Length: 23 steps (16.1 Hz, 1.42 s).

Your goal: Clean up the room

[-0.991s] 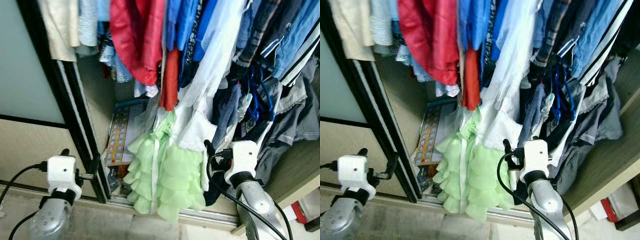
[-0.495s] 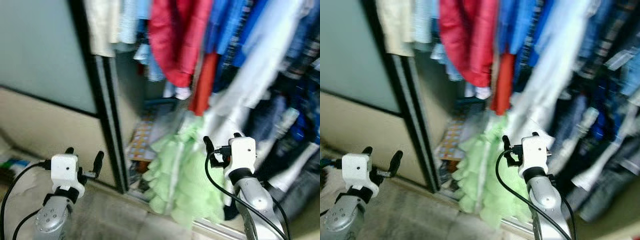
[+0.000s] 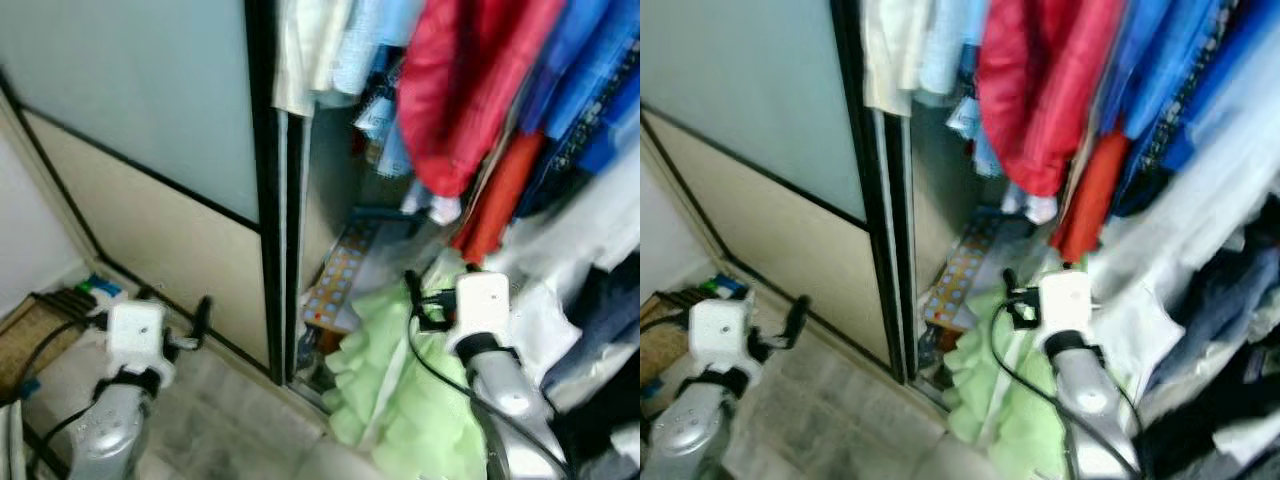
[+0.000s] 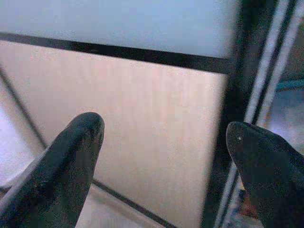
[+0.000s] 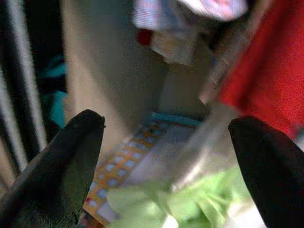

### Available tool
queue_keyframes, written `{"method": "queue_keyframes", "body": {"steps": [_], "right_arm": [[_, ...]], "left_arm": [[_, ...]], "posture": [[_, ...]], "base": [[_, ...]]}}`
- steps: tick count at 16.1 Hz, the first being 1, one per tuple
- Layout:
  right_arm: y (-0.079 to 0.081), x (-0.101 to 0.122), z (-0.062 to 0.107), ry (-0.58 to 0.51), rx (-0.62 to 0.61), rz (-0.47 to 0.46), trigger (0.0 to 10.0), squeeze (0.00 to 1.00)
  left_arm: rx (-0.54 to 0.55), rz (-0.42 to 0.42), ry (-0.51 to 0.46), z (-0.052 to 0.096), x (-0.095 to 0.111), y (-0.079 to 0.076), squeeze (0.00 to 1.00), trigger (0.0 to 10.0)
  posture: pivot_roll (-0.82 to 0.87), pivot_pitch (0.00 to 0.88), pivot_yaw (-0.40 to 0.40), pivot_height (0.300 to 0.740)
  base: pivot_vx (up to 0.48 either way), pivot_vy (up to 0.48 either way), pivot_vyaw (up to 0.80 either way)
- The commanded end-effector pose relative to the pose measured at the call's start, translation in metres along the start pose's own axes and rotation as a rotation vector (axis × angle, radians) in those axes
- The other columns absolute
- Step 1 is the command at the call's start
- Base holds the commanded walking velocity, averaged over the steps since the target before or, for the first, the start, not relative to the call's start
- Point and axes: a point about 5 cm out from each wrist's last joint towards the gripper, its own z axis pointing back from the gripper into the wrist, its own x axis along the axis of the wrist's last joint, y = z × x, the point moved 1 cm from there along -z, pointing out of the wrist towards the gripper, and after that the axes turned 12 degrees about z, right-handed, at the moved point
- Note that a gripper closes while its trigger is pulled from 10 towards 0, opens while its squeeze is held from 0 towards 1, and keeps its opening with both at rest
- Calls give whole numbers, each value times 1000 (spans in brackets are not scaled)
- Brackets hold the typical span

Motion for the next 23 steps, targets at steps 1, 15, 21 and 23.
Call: {"method": "queue_keyframes", "body": {"steps": [1,15,21,23], "right_arm": [[-9,-1,1,3,-22,10,10000,0],[-4,4,-6,-28,-22,19,10000,0],[-3,3,-8,-25,-14,21,10000,0],[-4,4,-9,-27,-14,23,10000,0]], "left_arm": [[-4,1,3,2,-3,-4,0,10000],[20,-30,2,0,-5,-3,0,10000],[39,-35,-9,1,-3,0,0,10000],[36,-34,-7,1,-4,-2,0,10000]], "posture": [[-101,0,-65,740],[-92,0,-52,740],[-81,0,-69,740],[-82,0,-69,740]], "base": [[0,0,800],[0,0,800],[0,0,800],[0,0,800]]}}
